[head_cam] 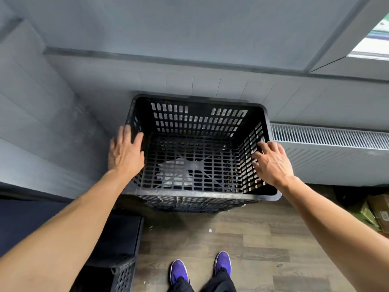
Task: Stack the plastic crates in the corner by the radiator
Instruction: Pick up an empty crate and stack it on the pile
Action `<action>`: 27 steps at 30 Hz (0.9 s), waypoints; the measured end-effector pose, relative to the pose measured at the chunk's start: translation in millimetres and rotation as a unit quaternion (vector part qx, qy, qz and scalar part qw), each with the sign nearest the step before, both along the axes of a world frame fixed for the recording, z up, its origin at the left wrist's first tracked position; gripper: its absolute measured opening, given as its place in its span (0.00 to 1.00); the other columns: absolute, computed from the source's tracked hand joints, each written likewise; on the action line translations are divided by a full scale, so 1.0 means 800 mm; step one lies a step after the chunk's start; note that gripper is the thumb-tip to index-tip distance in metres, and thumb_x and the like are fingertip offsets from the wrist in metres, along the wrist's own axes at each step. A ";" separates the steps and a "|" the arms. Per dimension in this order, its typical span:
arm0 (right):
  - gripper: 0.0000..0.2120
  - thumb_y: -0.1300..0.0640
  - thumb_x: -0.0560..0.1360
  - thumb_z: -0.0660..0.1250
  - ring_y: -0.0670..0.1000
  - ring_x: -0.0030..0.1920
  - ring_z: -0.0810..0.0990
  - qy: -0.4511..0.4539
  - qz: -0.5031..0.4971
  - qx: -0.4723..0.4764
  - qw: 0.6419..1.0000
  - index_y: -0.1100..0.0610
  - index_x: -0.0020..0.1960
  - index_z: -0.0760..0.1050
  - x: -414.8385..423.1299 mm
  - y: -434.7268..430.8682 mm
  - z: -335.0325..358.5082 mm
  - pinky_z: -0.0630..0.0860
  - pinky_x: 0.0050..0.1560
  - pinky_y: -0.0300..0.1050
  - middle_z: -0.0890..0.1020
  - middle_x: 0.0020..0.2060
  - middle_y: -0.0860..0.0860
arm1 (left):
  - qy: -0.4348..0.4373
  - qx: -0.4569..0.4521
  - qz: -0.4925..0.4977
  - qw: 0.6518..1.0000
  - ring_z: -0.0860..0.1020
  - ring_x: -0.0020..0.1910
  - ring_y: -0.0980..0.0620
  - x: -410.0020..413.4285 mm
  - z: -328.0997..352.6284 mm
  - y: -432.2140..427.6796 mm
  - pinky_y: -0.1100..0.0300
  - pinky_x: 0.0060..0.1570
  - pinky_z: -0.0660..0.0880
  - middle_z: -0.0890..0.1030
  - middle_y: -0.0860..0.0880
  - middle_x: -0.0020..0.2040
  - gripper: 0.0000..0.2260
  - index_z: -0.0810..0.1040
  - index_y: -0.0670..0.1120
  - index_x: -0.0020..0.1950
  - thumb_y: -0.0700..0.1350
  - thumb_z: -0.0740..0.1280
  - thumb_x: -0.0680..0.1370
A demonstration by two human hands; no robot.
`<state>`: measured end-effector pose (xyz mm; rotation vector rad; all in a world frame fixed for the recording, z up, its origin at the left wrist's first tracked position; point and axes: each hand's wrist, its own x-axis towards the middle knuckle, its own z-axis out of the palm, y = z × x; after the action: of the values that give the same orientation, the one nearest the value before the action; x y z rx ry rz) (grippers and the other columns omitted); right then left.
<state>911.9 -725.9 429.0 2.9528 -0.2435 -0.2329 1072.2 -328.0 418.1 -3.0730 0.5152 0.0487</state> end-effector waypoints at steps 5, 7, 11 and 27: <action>0.25 0.64 0.73 0.66 0.62 0.79 0.42 0.002 -0.072 0.100 0.992 0.55 0.70 0.71 0.003 -0.013 -0.017 0.55 0.75 0.58 0.50 0.79 0.60 | 0.090 -0.006 0.090 0.992 0.60 0.73 0.33 0.001 -0.012 -0.001 0.42 0.60 0.73 0.44 0.35 0.78 0.36 0.46 0.47 0.80 0.46 0.65 0.79; 0.31 0.69 0.71 0.65 0.60 0.78 0.36 -0.011 -0.066 0.112 0.991 0.54 0.72 0.68 -0.004 -0.013 -0.025 0.54 0.74 0.57 0.48 0.80 0.58 | 0.069 -0.020 0.087 0.994 0.63 0.71 0.33 0.002 -0.022 0.004 0.44 0.58 0.75 0.45 0.35 0.78 0.40 0.43 0.47 0.80 0.41 0.67 0.77; 0.31 0.72 0.67 0.68 0.54 0.79 0.37 -0.082 -0.078 0.162 0.980 0.53 0.67 0.73 -0.011 -0.011 -0.035 0.73 0.65 0.61 0.55 0.79 0.54 | 0.064 -0.055 0.074 0.994 0.76 0.58 0.34 0.011 -0.028 0.010 0.46 0.46 0.80 0.50 0.38 0.79 0.45 0.42 0.49 0.80 0.33 0.68 0.74; 0.29 0.74 0.67 0.67 0.51 0.79 0.39 -0.088 -0.111 0.157 0.977 0.54 0.65 0.76 -0.006 -0.006 -0.039 0.75 0.63 0.63 0.67 0.75 0.52 | 0.055 -0.099 0.094 0.989 0.75 0.33 0.44 0.021 -0.030 0.009 0.54 0.25 0.75 0.56 0.44 0.76 0.48 0.37 0.53 0.79 0.33 0.68 0.74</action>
<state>907.3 -731.0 397.7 3.2611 -0.6159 -0.0376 1089.2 -320.5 393.8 -3.3200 0.2433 0.1828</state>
